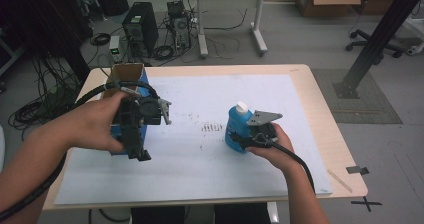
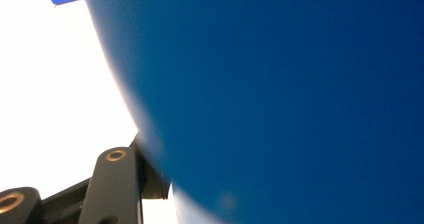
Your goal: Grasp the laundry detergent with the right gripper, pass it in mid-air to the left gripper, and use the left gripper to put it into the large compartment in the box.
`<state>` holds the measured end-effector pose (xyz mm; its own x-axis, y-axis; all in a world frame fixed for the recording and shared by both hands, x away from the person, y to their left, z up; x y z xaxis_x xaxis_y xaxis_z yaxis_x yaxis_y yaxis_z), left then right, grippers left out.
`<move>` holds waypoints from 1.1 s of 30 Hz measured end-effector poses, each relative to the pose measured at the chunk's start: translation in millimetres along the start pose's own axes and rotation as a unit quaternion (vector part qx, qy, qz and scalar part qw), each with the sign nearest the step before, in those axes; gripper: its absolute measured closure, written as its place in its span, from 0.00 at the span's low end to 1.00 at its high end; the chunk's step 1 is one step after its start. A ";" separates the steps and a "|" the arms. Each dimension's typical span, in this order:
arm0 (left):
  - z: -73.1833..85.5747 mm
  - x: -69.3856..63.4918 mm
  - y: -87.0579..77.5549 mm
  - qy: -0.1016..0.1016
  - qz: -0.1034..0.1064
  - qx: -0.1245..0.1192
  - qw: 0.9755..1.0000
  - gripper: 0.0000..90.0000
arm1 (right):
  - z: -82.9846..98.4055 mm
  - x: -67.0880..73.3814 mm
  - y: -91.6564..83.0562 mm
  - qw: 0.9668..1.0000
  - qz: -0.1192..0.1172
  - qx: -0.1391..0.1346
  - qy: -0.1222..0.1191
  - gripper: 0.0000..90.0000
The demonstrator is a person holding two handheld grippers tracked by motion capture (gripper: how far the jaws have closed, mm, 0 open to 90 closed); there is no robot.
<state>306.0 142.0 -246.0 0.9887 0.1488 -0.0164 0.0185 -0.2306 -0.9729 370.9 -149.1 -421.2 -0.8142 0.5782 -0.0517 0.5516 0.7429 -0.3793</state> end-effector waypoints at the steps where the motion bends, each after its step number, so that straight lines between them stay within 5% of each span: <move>1: 0.0 0.0 0.0 0.000 0.000 0.000 1.000 0.00 | 0.0 0.0 0.0 1.000 0.000 0.000 0.000 0.47; 18: -6.2 1.8 -2.8 0.005 -0.004 -0.003 1.000 0.00 | -2.5 0.0 -6.3 0.999 0.002 -0.031 0.019 0.51; 33: -16.8 5.9 -6.9 0.007 -0.010 -0.005 1.000 0.00 | -60.3 -5.0 -47.1 0.998 -0.028 -0.048 -0.028 0.51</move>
<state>314.3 128.3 -235.5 0.9902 0.1397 0.0068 0.0403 -0.2382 -0.9704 359.9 -166.6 -347.4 -0.8514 0.5174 -0.0861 0.5180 0.8037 -0.2929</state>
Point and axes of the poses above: each handheld gripper's, and its own axes: y roughly forward along the jaws, z roughly out of its underside, x roughly to its left, the point moved 3 cm from there along y, roughly forward along the jaws, and after that the axes turned 11 degrees about -x, right-handed, at the moved point
